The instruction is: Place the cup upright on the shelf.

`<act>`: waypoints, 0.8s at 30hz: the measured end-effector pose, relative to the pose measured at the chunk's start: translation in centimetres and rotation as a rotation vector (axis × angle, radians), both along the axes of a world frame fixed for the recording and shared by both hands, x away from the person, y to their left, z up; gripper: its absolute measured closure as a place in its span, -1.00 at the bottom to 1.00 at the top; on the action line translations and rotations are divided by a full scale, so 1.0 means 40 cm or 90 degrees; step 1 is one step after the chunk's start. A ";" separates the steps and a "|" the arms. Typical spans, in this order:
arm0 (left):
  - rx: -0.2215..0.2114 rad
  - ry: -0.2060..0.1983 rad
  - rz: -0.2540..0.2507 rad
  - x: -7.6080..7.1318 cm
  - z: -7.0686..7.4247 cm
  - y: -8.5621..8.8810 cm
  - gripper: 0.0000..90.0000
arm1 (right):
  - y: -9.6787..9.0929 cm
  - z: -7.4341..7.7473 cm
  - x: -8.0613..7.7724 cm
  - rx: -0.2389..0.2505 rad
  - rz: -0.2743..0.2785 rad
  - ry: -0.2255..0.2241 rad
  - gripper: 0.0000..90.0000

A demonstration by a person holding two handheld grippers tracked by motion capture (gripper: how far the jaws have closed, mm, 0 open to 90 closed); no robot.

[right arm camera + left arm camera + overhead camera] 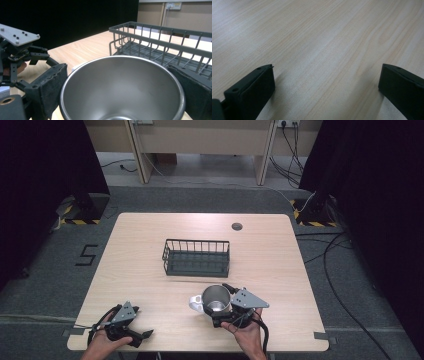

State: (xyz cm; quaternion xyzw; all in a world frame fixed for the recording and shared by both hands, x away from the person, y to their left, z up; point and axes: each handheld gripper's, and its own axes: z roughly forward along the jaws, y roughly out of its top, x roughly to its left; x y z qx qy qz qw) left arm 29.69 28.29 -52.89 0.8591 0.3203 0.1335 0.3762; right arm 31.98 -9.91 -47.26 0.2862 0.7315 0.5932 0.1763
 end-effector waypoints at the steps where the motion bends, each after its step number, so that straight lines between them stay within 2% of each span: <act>1: 0.000 0.000 0.000 0.000 0.000 0.000 -1.00 | 0.000 0.004 0.002 0.000 -0.002 0.000 -0.86; 7: 0.000 0.000 0.000 0.000 0.000 0.000 -1.00 | -0.002 0.033 0.022 -0.001 -0.010 -0.007 -0.86; 14: 0.001 0.000 0.000 0.000 0.000 0.000 -1.00 | -0.005 0.050 0.041 0.000 -0.020 0.001 -0.86; 24: 0.001 0.000 0.000 0.000 0.000 0.000 -1.00 | 0.006 0.108 0.086 0.000 -0.018 -0.004 -0.86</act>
